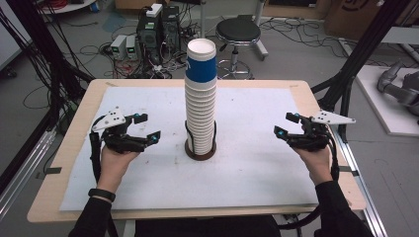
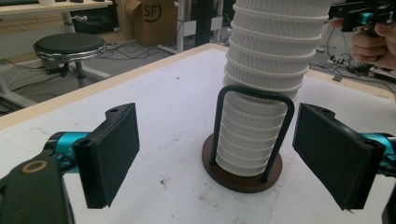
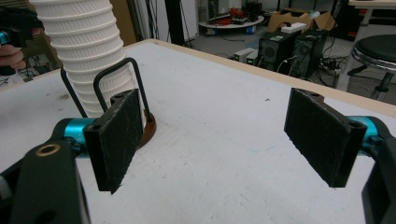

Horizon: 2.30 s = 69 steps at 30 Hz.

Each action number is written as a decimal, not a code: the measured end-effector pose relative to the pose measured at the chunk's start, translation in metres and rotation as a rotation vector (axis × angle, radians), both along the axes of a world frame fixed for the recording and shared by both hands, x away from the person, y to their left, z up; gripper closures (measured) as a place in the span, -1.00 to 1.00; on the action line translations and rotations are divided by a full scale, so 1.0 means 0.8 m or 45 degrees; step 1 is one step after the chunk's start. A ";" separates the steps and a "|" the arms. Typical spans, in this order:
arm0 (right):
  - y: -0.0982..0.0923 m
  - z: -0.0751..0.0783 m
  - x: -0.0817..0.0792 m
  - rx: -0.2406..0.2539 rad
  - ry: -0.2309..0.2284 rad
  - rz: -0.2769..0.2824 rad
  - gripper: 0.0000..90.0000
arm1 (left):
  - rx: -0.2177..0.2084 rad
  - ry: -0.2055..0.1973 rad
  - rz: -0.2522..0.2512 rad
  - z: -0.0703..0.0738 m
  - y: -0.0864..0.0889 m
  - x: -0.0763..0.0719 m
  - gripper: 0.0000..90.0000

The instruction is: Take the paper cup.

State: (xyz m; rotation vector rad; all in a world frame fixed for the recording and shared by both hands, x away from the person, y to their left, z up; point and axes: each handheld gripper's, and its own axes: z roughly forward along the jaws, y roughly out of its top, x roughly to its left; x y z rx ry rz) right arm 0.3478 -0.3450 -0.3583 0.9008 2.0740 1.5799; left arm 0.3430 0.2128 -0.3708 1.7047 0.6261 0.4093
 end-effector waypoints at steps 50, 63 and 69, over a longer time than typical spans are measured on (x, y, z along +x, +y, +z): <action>0.007 0.002 -0.002 0.018 -0.010 0.048 -0.56 | -0.102 -0.003 -0.174 0.060 -0.044 0.004 -0.80; 0.006 0.003 -0.002 0.025 -0.013 0.050 -0.56 | -0.104 -0.029 -0.219 0.097 -0.065 0.017 -0.81; 0.007 0.003 -0.001 0.021 -0.010 0.052 -0.56 | -0.109 -0.035 -0.233 0.106 -0.074 0.024 -0.81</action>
